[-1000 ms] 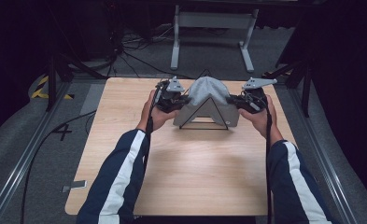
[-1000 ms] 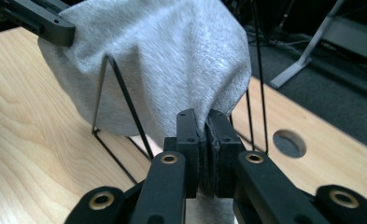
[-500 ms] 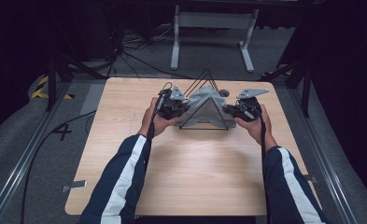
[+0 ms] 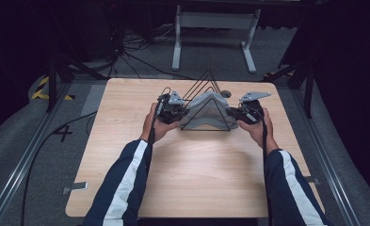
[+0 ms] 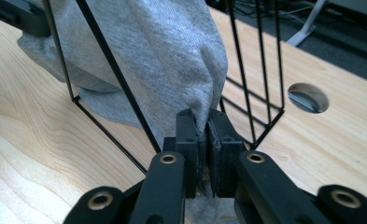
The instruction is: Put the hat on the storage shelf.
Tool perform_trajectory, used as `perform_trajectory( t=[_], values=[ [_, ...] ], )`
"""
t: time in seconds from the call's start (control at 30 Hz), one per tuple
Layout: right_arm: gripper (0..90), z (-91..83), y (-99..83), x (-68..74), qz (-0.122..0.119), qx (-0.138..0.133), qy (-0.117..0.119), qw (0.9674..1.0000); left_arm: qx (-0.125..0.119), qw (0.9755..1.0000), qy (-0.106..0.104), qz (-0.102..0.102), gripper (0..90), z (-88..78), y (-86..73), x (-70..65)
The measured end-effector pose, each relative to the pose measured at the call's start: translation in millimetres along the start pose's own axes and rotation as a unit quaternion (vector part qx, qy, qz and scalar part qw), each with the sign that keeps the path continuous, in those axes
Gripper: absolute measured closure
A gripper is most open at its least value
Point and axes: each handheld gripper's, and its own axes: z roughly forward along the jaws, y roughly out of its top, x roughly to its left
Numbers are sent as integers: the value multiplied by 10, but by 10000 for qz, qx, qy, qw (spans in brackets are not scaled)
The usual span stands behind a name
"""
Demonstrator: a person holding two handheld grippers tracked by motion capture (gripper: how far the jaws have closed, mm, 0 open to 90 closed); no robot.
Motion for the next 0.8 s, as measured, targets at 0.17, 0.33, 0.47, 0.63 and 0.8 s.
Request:
perform_trajectory(
  t=[0.17,0.33,0.47,0.63,0.8],
  values=[
    [827,-137,19,13,-91,-25,-107,9999,1,9999,105,79,835,-209,-37,15],
    [812,-257,16,42,-213,-2,-187,9996,132,9994,211,230,835,-409,-105,19],
    [803,-345,2,68,-334,20,-220,9992,190,9990,266,304,845,-560,-159,15],
    [791,-438,-42,98,-422,79,-245,9988,299,9984,287,383,832,-724,-256,6],
    [783,-526,-103,127,-492,132,-233,9984,397,9981,301,363,823,-862,-395,17]
  ],
)
